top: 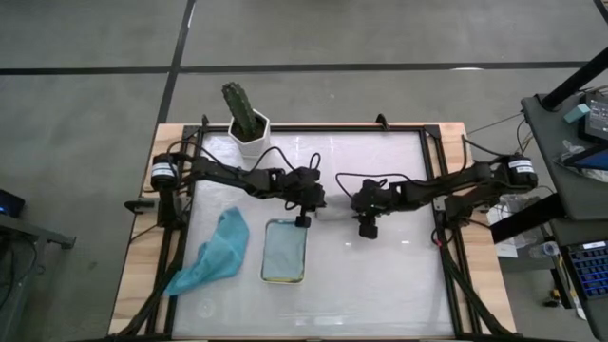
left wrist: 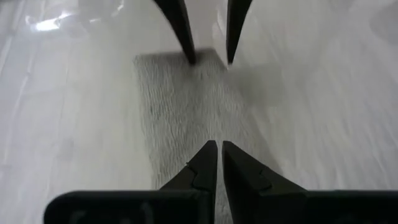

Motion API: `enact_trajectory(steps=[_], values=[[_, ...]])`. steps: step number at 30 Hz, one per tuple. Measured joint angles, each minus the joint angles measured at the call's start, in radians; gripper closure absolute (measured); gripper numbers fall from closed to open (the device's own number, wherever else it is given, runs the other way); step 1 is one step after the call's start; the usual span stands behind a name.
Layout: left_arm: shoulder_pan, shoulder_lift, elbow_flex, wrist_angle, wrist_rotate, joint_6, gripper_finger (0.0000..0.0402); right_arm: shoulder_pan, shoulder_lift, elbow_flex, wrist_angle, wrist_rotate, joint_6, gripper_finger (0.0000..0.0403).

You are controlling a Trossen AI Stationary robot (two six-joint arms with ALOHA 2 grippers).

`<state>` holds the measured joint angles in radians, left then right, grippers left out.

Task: Fold microfiber towels
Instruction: Fold the gray microfiber towel

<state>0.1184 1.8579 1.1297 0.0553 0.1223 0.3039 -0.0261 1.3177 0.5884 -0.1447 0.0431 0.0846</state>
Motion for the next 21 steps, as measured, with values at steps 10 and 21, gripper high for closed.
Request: enact_trajectory(steps=[10, 21], values=[[-0.002, -0.024, 0.001, 0.030, 0.000, 0.026, 0.0391, 0.000, 0.105, 0.011, 0.058, 0.065, -0.028, 0.0346], [-0.027, -0.030, 0.006, 0.050, 0.000, 0.049, 0.0391, -0.031, 0.039, 0.143, -0.106, 0.088, -0.007, 0.0390]])
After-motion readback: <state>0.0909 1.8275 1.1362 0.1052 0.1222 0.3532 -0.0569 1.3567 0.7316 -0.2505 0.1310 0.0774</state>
